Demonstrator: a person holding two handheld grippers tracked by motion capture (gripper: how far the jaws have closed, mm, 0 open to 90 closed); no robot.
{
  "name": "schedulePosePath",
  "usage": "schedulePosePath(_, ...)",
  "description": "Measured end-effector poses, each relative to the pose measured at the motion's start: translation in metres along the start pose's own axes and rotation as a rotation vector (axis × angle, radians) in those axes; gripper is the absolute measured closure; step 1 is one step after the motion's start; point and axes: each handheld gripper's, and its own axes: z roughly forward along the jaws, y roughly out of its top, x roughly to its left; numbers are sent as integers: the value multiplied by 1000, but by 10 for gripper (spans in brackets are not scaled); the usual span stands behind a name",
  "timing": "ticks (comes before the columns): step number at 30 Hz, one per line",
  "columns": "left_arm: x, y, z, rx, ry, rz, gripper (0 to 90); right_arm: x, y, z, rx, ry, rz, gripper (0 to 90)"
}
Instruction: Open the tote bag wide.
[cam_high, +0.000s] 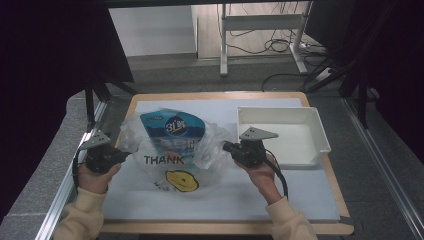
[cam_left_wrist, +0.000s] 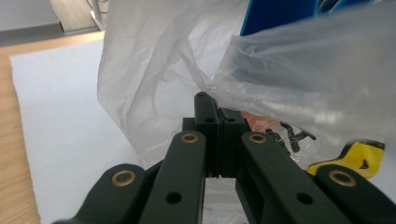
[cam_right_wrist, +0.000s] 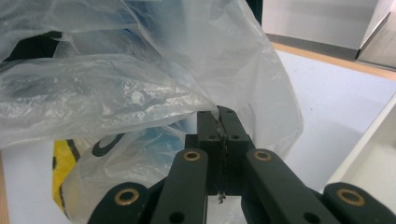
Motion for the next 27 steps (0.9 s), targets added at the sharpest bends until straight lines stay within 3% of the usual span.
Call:
schedulePosePath(18,6,-16,19,73,-6,-15,896,-2,-15,10,62,2,11,882)
schedulePosePath(27,7,-23,24,96,-4,-10,896,-5,-27,15,105,-20,11,878)
